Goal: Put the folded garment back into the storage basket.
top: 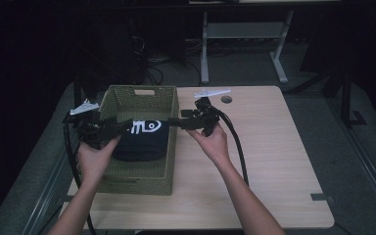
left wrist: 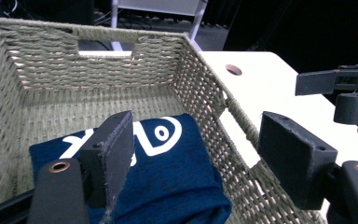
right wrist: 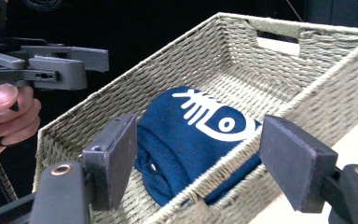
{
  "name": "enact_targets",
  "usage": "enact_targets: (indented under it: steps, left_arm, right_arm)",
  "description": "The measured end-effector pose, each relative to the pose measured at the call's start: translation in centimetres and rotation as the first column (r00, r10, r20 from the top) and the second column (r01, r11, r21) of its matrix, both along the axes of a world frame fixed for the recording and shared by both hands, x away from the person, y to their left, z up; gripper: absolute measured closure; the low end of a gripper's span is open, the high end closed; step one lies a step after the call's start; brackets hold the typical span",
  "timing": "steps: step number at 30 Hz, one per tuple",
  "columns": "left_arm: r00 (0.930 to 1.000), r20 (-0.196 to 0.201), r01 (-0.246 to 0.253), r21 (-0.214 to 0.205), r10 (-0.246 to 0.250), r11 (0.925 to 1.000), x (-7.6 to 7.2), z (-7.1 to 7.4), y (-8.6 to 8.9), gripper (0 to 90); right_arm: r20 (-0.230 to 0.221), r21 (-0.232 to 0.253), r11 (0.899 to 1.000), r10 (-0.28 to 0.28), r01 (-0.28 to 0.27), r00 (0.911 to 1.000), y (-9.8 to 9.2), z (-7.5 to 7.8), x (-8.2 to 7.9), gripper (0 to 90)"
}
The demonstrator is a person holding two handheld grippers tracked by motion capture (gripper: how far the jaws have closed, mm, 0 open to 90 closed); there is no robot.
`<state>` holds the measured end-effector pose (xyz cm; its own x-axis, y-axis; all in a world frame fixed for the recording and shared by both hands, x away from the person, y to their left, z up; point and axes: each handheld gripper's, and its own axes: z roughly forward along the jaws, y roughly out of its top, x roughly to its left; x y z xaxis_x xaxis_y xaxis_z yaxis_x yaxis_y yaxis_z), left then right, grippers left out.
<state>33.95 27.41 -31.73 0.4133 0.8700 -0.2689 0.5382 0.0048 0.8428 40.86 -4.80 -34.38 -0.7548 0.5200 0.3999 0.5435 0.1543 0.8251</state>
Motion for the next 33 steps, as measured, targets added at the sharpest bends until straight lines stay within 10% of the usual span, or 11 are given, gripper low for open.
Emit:
enact_targets:
  steps: [33]
  left_arm:
    - [0.9907,0.030,0.133,-0.005,-0.133,0.9911,-0.5,0.8,-5.7,24.7]
  right_arm:
    - [0.025,-0.064,0.989,-0.131,0.132,0.9911,-7.9,-0.4,-0.5,26.1]
